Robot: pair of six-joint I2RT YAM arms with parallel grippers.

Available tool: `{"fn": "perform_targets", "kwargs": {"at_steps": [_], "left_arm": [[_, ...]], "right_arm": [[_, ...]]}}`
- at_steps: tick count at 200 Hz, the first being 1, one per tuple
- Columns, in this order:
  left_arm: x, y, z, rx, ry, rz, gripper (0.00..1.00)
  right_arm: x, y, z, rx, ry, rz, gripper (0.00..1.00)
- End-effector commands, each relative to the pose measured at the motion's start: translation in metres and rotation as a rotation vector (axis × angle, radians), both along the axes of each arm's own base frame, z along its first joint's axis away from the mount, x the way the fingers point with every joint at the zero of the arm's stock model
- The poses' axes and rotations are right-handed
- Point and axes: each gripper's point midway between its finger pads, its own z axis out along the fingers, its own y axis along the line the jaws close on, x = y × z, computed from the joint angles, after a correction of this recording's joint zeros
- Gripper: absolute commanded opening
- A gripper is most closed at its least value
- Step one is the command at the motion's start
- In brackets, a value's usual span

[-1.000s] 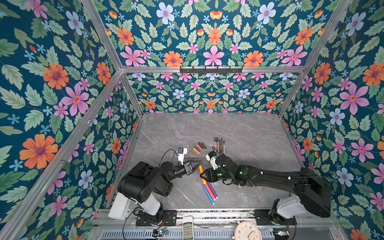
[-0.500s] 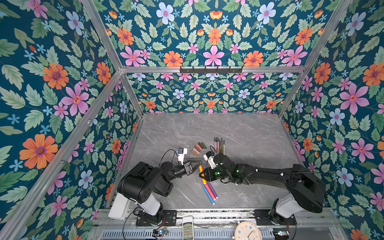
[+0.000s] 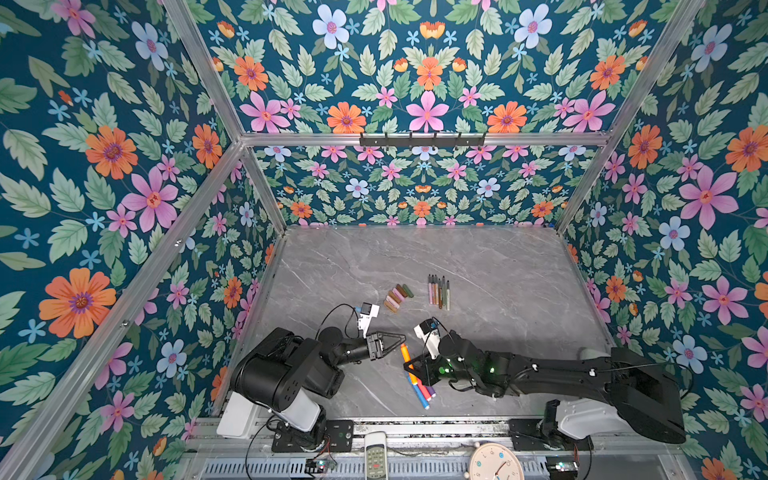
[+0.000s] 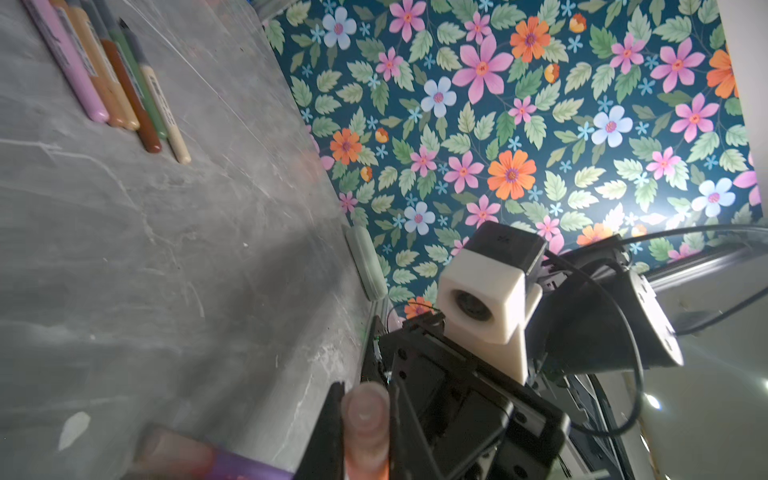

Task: Open the pen caps
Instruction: 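Pull the highlighter body away with the right gripper while the left holds the cap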

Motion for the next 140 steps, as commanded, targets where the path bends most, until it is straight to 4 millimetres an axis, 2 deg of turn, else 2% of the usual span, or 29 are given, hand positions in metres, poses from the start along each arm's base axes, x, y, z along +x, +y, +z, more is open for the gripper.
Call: {"fn": "perform_targets", "kwargs": {"at_steps": [1,33,50,79,106,140], "left_arm": [[0.042,0.016,0.015,-0.015,-0.125,0.244,0.00],[0.044,0.020,0.014,-0.015,-0.117,0.261,0.00],[0.047,0.028,0.012,-0.019,-0.086,0.317,0.00],[0.060,0.041,0.011,-0.076,0.052,0.428,0.00],[0.071,0.046,0.025,-0.141,0.090,0.482,0.00],[0.087,0.057,0.026,-0.157,0.147,0.586,0.00]], "right_arm": [[-0.039,-0.023,-0.030,-0.112,0.175,0.042,0.00],[-0.041,-0.024,-0.024,-0.075,0.175,0.036,0.00],[-0.043,-0.017,-0.020,-0.054,0.177,0.056,0.00],[-0.045,-0.006,-0.008,-0.041,0.169,0.085,0.00],[-0.044,-0.001,0.004,-0.021,0.154,0.100,0.00],[-0.045,0.001,0.015,0.012,0.149,0.106,0.00]]}}
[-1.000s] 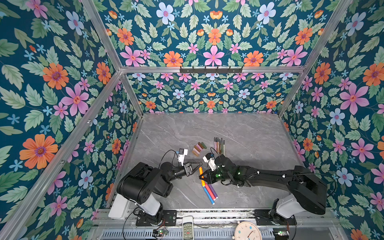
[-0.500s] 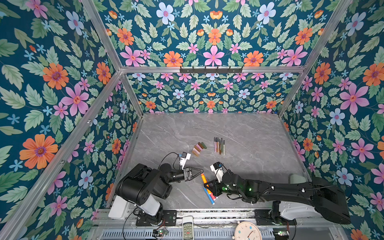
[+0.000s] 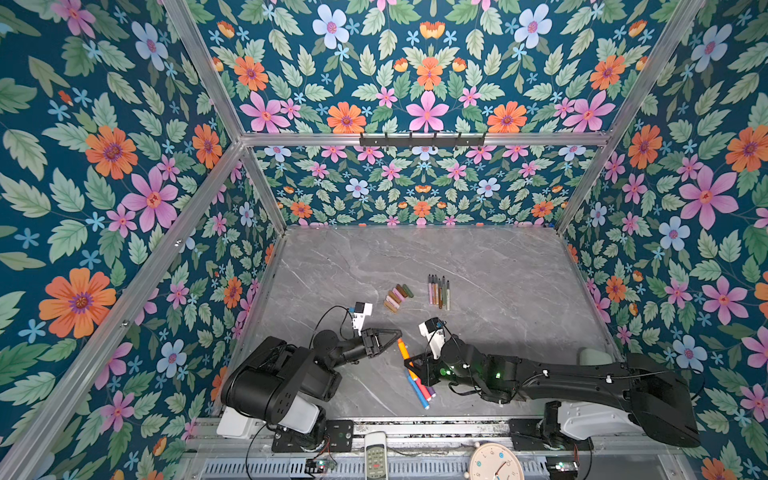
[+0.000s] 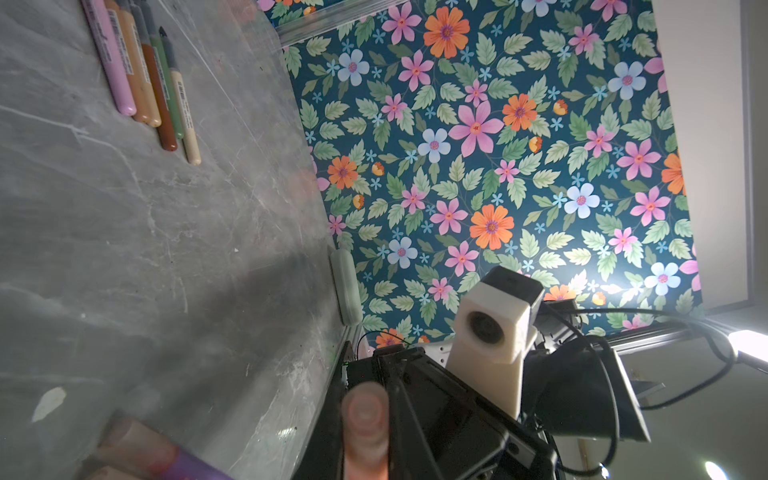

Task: Open the pen caps
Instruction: 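Pull the highlighter body away with the right gripper while the left holds the cap, then place the cap by the caps with the left while the right carries the highlighter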

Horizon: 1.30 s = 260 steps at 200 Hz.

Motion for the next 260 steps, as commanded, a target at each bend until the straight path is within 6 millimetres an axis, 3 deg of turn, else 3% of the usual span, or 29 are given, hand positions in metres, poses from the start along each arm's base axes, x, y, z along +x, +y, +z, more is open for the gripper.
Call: {"fn": "perform_targets", "kwargs": {"at_steps": [1,47,111,155,169,202,224,260], "left_arm": [[0.074,0.045,0.008,-0.032,0.014,0.471,0.00],[0.090,0.049,0.031,-0.079,-0.009,0.519,0.00],[0.100,0.048,0.031,-0.078,-0.007,0.519,0.00],[0.103,0.045,-0.019,0.237,0.062,0.501,0.00],[0.104,0.053,-0.041,0.415,0.100,0.507,0.00],[0.099,0.076,-0.071,0.737,0.158,0.510,0.00],[0.097,0.076,-0.085,0.770,0.205,0.492,0.00],[0.100,0.048,-0.099,0.659,0.239,0.375,0.00]], "right_arm": [[-0.050,-0.004,-0.017,-0.049,0.163,0.201,0.00],[-0.053,-0.010,-0.014,-0.025,0.164,0.200,0.00],[-0.058,-0.018,-0.010,-0.010,0.148,0.205,0.00],[-0.040,-0.060,-0.001,-0.107,0.062,0.078,0.00],[-0.033,-0.077,-0.002,-0.129,0.064,0.031,0.00],[-0.013,-0.123,-0.012,-0.178,0.091,-0.122,0.00],[-0.008,-0.143,-0.011,-0.192,0.080,-0.180,0.00],[-0.009,-0.154,-0.017,-0.225,0.083,-0.199,0.00]]}}
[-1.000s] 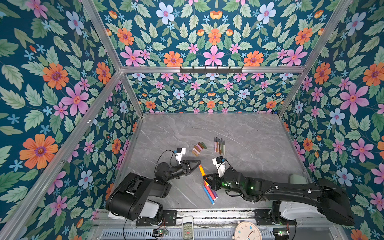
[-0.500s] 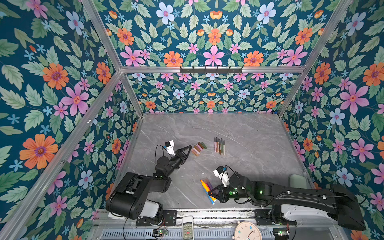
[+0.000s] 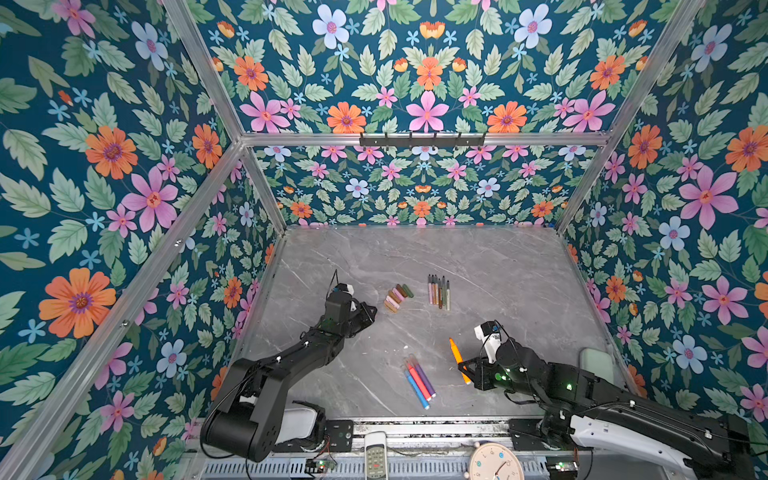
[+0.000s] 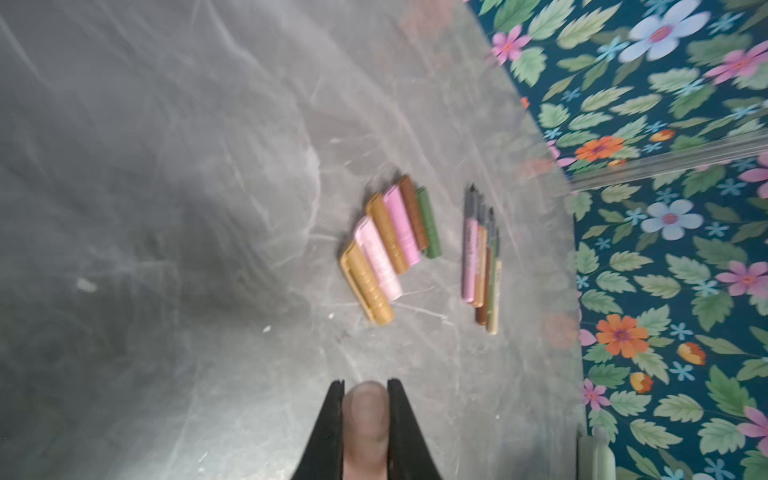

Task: Open the pen caps
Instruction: 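Place the cap by the caps with the left while the right carries the highlighter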

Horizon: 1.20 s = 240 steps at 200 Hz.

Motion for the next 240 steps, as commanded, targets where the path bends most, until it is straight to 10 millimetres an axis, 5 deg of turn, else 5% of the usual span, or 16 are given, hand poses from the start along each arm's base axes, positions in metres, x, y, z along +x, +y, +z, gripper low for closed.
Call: {"fn": "perform_targets", "kwargs": {"at_steps": [1,60,168,206,240], "left_arm": [[-0.004,-0.016,-0.010,-0.054,0.032,-0.076,0.00],[0.004,-0.034,-0.034,-0.170,0.080,-0.094,0.01],[0.023,-0.023,-0.042,-0.148,0.066,0.019,0.04],[0.026,-0.022,-0.042,-0.149,0.057,0.029,0.12],[0.027,-0.023,-0.041,-0.152,0.052,0.024,0.32]], "right_arm": [[-0.001,-0.014,-0.014,-0.068,0.018,-0.031,0.00],[-0.005,-0.029,-0.022,-0.085,0.029,-0.055,0.00],[-0.010,-0.042,-0.027,-0.096,0.028,-0.070,0.00],[-0.010,-0.042,-0.026,-0.095,0.029,-0.069,0.00],[-0.011,-0.043,-0.025,-0.093,0.029,-0.068,0.00]]}}
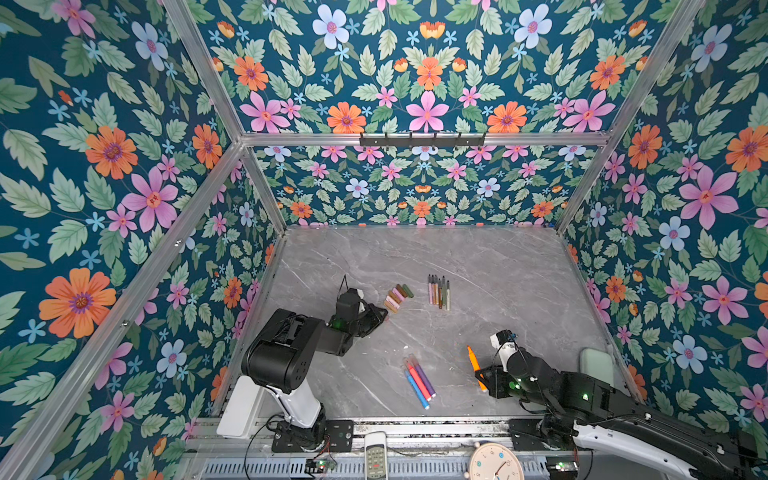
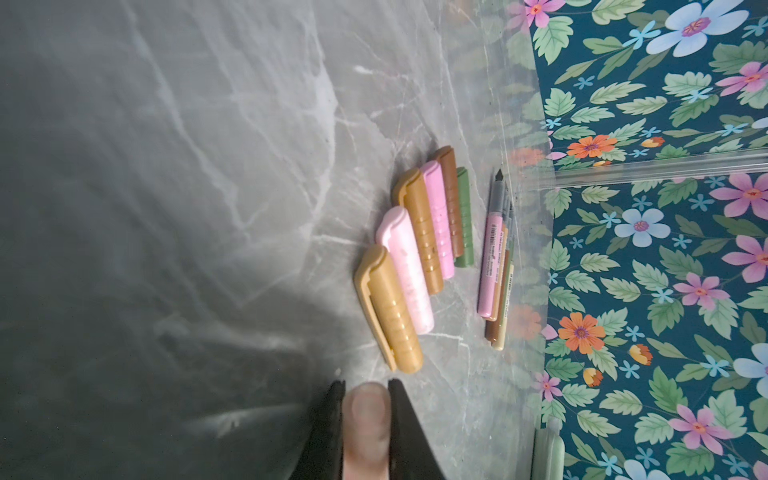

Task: Open the pen caps
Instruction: 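Place the cap by the caps with the left while the right carries the highlighter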

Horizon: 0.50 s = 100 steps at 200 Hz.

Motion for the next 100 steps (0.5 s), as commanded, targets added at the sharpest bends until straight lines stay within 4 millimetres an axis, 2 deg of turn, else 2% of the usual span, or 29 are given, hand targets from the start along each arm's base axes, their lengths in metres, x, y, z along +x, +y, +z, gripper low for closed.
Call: {"fn": "perform_targets", "kwargs": {"at_steps": [1,25,61,87,100], "left_arm": [[0.001,0.002,-0.002,0.013,0.000,0.010,0.33],[-0.001,0.004,0.000,0.013,-0.004,0.017,0.41],[-0.004,0.004,0.006,-0.005,-0.029,0.015,0.41],[-0.012,0.004,0.013,-0.027,-0.057,0.001,0.41],[-0.017,0.001,0.021,-0.055,-0.093,-0.026,0.40]], "right_arm": [[0.001,-0.003,0.001,-0.009,-0.005,-0.010,0.00],[0.001,-0.005,0.000,-0.012,0.001,-0.019,0.00],[0.005,0.000,-0.004,0.025,0.050,-0.030,0.00],[0.023,0.003,-0.008,0.121,0.123,-0.056,0.00],[0.041,0.001,-0.008,0.196,0.155,-0.092,0.00]]}}
